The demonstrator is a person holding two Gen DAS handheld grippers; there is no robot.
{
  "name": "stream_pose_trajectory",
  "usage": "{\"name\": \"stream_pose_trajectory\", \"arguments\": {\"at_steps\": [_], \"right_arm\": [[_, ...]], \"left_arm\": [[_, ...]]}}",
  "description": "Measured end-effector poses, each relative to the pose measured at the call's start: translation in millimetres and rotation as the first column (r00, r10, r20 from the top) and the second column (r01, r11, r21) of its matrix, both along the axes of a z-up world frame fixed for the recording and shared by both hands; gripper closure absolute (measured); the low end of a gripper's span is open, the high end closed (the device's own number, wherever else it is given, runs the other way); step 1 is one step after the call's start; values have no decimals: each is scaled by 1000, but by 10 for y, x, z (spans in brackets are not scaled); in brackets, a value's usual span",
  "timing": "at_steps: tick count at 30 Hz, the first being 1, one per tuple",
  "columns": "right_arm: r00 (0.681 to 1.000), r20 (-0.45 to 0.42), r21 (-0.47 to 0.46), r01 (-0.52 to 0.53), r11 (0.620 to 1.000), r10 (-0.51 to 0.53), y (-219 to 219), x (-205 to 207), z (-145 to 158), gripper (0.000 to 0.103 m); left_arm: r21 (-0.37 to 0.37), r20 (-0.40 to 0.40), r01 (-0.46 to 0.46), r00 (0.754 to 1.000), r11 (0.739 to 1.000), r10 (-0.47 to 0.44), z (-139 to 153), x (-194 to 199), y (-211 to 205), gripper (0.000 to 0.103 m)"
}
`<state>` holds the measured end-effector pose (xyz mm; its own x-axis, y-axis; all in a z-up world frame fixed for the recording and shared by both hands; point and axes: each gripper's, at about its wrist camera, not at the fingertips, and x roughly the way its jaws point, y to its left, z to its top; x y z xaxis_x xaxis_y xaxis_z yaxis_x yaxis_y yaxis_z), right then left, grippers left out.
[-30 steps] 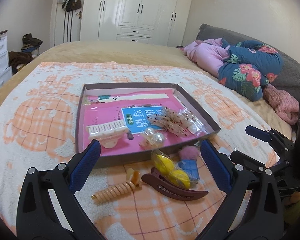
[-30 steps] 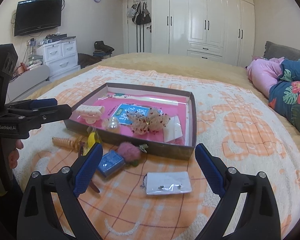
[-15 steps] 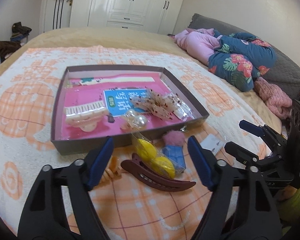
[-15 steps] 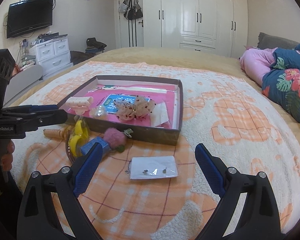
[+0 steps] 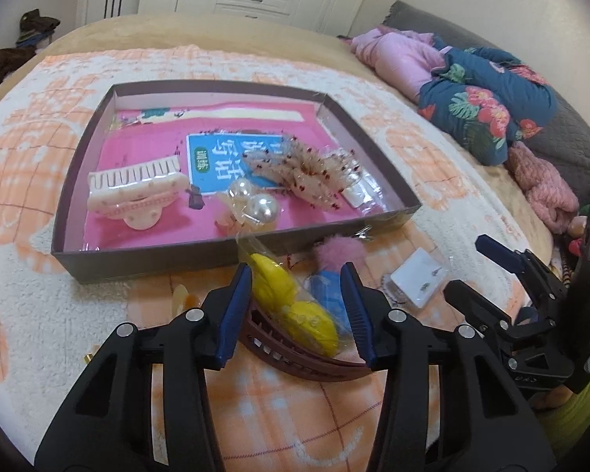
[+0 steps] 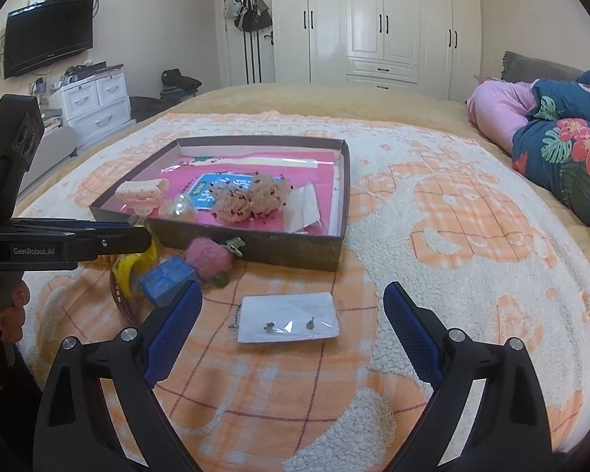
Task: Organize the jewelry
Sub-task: 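Grasp the bagged yellow hair ties with left gripper while right grasps the earring card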
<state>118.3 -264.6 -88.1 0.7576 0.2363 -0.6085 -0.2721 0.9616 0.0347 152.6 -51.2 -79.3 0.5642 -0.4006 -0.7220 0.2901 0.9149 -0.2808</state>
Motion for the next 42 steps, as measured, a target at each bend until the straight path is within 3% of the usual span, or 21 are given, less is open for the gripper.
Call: {"name": "stream_pose_trajectory", "arguments": {"at_steps": [11,16,24,35,39,42], "right_arm": [[996,-94,9,9,1000,-8,-25,148,-227,10],[993,-114,8,7,1000,-6,-14,205,-292,9],[992,-126,0,-5,1000,5,39,248,-347,9],[992,-127,-45,-6,999,1,105,272,-417,10],[993,-119,-50,-19,999,13,118,250,-421,26],[994,-105,-54,-27,998,21,124,228,-402,31]], "left_arm": [[70,-14,-32,999,997,34,-122,126,-45,65],[93,-6,-32,999,995,32,-141,132,-48,72],[44,-8,-42,999,998,42,-163,97,105,83],[7,59,-24,998,1000,23,-18,0,89,90],[-2,81,-16,997,1000,16,44,-25,68,92],[-4,97,-15,995,1000,16,81,-45,69,93]]}}
